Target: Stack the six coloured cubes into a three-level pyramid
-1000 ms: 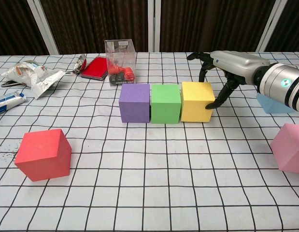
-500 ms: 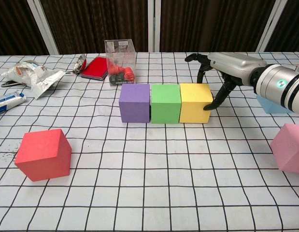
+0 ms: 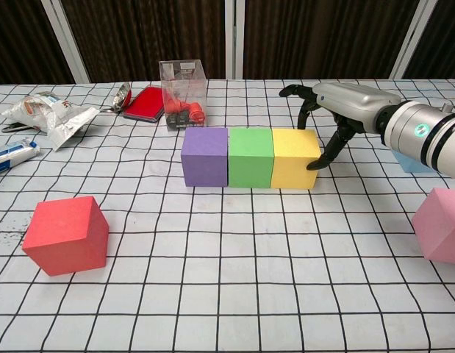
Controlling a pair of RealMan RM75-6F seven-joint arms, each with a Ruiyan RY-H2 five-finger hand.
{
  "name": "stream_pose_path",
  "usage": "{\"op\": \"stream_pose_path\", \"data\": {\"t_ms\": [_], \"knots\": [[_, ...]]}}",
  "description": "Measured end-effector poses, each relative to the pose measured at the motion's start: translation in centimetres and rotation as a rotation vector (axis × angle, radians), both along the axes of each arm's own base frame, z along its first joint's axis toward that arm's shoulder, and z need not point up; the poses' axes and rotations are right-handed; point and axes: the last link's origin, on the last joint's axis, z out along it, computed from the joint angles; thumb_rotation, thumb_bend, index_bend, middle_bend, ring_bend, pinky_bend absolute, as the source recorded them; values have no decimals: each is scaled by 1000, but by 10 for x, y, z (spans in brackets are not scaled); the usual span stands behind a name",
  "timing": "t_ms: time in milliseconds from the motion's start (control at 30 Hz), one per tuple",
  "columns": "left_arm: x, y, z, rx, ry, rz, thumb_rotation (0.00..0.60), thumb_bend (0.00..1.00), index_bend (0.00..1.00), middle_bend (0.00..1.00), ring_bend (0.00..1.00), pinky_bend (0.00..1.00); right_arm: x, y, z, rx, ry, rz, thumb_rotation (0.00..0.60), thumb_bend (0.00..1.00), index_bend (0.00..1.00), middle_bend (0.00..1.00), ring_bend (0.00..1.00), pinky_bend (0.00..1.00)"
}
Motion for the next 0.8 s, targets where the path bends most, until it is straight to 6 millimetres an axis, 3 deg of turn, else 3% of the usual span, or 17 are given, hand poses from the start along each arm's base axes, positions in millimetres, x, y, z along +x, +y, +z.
{"op": "stream_pose_path", "data": {"t_ms": [800], "knots": [[-2, -1, -1, -5, -3, 5, 600, 0, 141, 216, 58, 53, 3, 0, -4, 4, -6, 9, 600, 78, 0, 527, 111, 0]]}}
